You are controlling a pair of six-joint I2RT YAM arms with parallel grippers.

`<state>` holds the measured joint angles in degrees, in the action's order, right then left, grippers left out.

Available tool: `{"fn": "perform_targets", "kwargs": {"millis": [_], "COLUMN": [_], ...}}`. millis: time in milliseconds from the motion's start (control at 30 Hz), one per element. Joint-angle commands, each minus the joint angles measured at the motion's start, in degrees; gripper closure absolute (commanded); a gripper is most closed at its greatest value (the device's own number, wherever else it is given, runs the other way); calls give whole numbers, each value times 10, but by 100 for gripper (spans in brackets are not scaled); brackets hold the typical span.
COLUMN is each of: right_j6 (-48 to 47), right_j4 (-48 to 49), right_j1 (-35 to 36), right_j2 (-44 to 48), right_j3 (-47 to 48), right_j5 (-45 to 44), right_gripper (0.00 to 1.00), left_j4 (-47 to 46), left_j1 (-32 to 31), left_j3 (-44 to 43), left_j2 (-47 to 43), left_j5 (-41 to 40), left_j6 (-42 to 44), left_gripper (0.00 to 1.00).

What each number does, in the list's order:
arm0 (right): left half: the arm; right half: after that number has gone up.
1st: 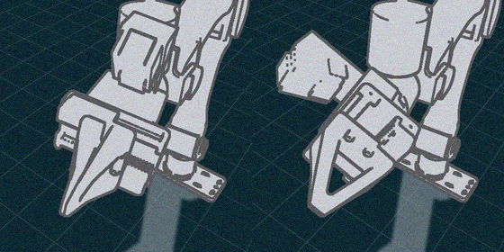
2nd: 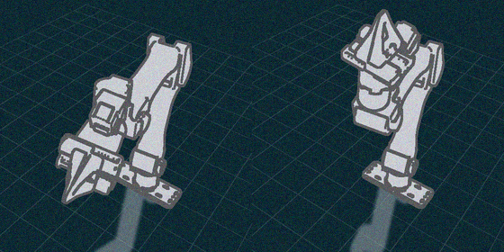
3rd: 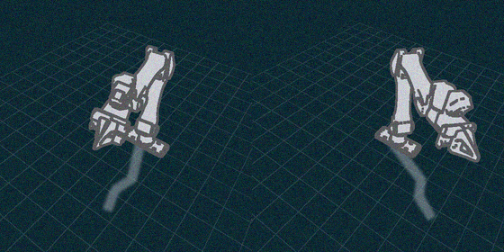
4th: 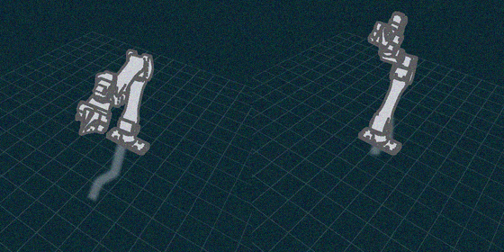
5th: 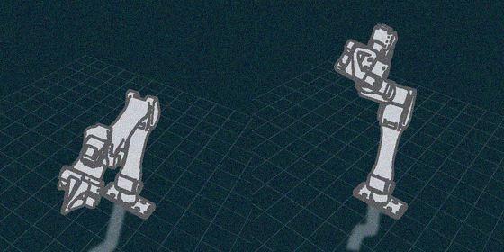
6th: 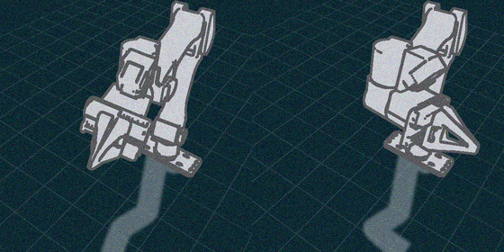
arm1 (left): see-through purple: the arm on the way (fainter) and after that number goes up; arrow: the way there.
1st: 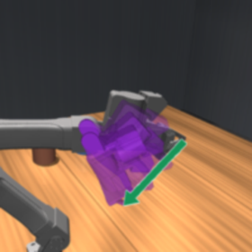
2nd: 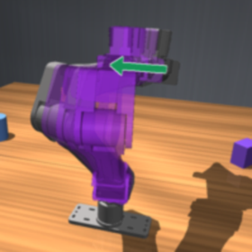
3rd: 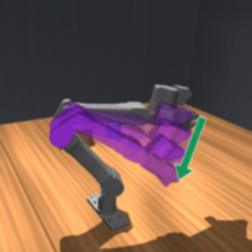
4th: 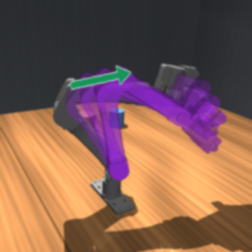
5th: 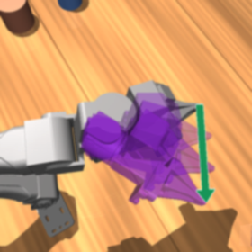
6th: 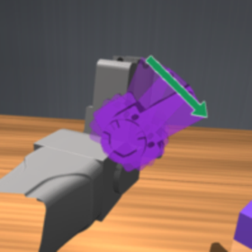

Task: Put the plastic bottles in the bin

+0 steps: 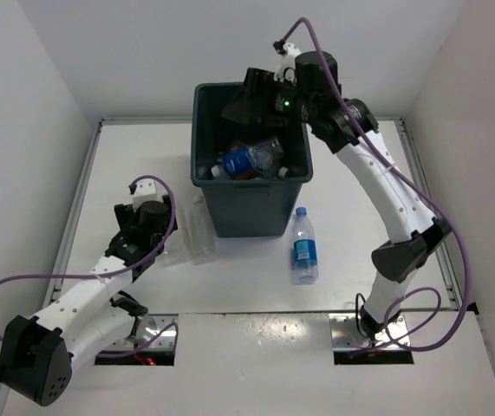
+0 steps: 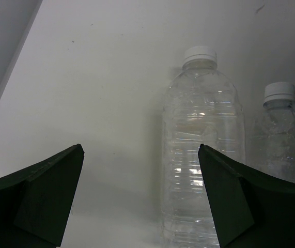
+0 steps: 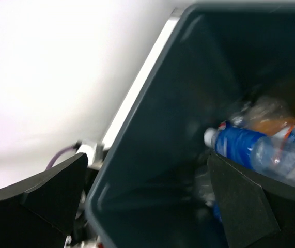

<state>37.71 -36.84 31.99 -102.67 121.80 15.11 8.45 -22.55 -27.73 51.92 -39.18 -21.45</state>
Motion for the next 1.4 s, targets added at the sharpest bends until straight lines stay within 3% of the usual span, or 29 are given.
{"fn": "perform_targets", "kwargs": {"millis": [0, 233, 400, 433, 533, 600, 767, 967, 1133, 1367], "right_j6": [1, -10, 36, 48, 125, 160, 160, 146, 146, 151], "right_j4": [4, 36, 71, 71, 63, 58, 82, 123, 168, 196], "right_j1": [-28, -96, -174, -211, -325, -354, -342, -288, -247, -192], "right_j2": [39, 148, 230, 242, 270, 295, 342, 358, 315, 247], "right_j3": [34, -39, -153, -190, -283, -344, -583, -739, -820, -855], "right_j5": [-50, -254, -319, -319, -213, -143, -122, -87, -24, -29], "right_gripper": [1, 1, 1, 1, 1, 1, 1, 1, 1, 1], "left_j4": [-19, -19, -19, -19, -19, -19, -24, -24, -24, -24], "left_j1": [-6, -6, -11, -11, -11, -11, -11, -16, -16, -16], "left_j3": [4, 4, 4, 4, 4, 4, 4, 4, 9, 9], "left_j2": [-6, -11, -11, -11, -11, -11, -11, -11, -11, -11], "left_j5": [1, 1, 1, 1, 1, 1, 1, 1, 1, 1], "left_j6": [4, 4, 4, 4, 4, 4, 4, 4, 4, 4], "left_gripper": [0, 0, 0, 0, 0, 0, 0, 0, 0, 0]}}
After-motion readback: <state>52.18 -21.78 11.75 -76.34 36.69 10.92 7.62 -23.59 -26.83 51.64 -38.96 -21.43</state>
